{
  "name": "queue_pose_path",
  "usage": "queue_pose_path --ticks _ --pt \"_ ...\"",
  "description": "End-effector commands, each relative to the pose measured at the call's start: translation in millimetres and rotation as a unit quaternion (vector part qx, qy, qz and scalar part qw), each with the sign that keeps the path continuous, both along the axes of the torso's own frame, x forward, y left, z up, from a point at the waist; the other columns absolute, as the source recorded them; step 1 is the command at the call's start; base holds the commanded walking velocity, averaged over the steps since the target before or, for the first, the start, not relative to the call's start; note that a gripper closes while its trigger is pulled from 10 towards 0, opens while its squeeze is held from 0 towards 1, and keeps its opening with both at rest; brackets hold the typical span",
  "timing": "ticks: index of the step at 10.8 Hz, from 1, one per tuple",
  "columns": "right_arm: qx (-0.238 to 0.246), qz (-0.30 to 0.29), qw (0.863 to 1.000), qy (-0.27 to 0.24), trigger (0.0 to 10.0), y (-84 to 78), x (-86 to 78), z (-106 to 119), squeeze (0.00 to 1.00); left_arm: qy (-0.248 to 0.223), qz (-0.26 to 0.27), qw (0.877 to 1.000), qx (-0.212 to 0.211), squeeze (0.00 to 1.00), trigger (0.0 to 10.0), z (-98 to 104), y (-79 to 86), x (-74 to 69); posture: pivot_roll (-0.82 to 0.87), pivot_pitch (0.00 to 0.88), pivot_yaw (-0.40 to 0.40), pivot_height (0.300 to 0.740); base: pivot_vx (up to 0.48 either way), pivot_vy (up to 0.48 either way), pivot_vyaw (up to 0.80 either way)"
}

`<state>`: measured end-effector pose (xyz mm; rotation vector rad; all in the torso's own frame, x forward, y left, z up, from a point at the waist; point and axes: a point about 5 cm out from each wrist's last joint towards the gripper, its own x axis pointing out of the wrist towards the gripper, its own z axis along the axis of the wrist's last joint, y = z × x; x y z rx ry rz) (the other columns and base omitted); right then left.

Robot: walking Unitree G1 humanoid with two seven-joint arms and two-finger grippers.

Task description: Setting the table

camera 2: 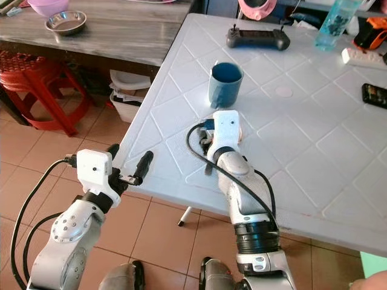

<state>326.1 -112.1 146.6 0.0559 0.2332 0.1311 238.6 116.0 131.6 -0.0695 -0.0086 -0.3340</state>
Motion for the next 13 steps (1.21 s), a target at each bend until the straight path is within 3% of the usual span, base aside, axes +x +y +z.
queue_pose_path --ticks 1,4,5,6,9,11,13 --pt "0.008 -0.035 0.999 0.006 10.0 -9.9 -1.0 -3.7 1.0 -0.001 -0.005 1.0 0.006 0.0 10.0 1.6 0.9 -1.0 0.05 0.202 0.021 0.74 0.0 0.0 0.0" --pt "0.004 -0.074 0.997 0.0 10.0 -20.8 -9.6 -5.9 0.98 0.0 -0.006 1.0 0.007 0.0 10.0 2.3 2.1 -1.3 0.05 0.207 0.026 0.74 0.0 0.0 0.0" --pt "-0.006 -0.092 0.996 -0.003 10.0 -28.4 -15.4 -8.8 0.32 0.0 -0.006 1.0 0.007 0.0 10.0 2.7 2.5 -1.4 0.04 0.208 0.027 0.74 0.0 0.0 0.0" --pt "-0.01 -0.095 0.995 -0.003 10.0 -30.5 -16.2 -8.9 0.0 0.0 -0.008 1.0 0.006 0.0 10.0 2.2 1.9 -1.2 0.04 0.21 0.031 0.74 0.0 0.0 0.0" --pt "0.003 -0.069 0.998 0.006 10.0 -20.9 1.2 -7.5 0.0 0.0 -0.012 1.0 0.007 0.0 10.0 2.7 0.0 0.3 0.05 0.21 0.035 0.74 0.0 0.0 0.0" --pt "0.009 -0.001 1.0 0.012 10.0 1.3 11.6 -7.5 0.0 0.001 -0.008 1.0 0.01 0.0 10.0 2.4 1.2 -0.2 0.05 0.21 0.032 0.74 0.0 0.0 0.0" --pt "0.021 0.05 0.998 0.018 10.0 20.8 9.5 -9.1 0.0 0.002 -0.007 1.0 0.009 0.0 10.0 2.2 0.8 -0.2 0.05 0.213 0.032 0.74 0.0 0.0 0.0"
